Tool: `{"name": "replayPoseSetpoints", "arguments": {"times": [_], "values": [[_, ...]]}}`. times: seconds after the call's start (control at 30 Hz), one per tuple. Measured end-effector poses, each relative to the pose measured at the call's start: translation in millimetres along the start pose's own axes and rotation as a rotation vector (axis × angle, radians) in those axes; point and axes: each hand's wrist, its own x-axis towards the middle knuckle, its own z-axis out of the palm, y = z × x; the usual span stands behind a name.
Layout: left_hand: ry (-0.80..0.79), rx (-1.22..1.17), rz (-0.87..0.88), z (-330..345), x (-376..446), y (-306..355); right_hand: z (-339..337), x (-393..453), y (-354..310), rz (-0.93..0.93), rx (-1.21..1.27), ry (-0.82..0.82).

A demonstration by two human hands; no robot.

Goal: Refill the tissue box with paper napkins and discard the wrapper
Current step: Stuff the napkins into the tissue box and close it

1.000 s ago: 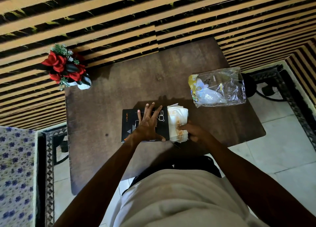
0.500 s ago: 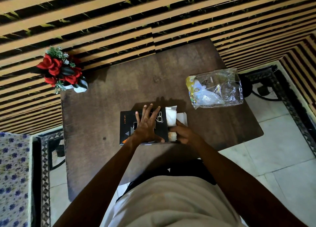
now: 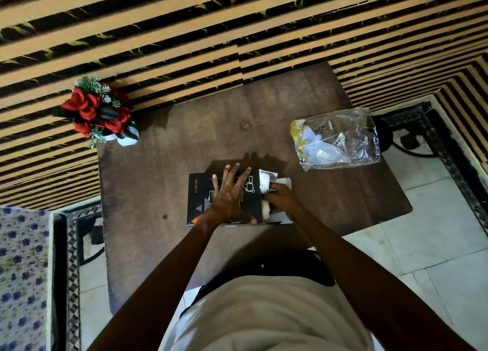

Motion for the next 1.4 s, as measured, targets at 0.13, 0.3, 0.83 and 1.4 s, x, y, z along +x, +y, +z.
{"name": "replayPoseSetpoints", "arguments": {"times": [0.13,0.3,0.83,1.4], "values": [[0.005,0.008,-0.008,1,0,-1,24,13,9,0.085,-0.055,0.038],[0.024,-0.013,0.029,4,-1,-6,17,6,13,0.112,-0.006,-0.094],[0.264,-0.287,-0.013,-23,-35,-74,19,-1,11,-0.200,-0.245,-0.165],[0.357,-0.087,-0.174,30,-60,-67,-39,2,14,-1.300,-1.816,-0.185]]}}
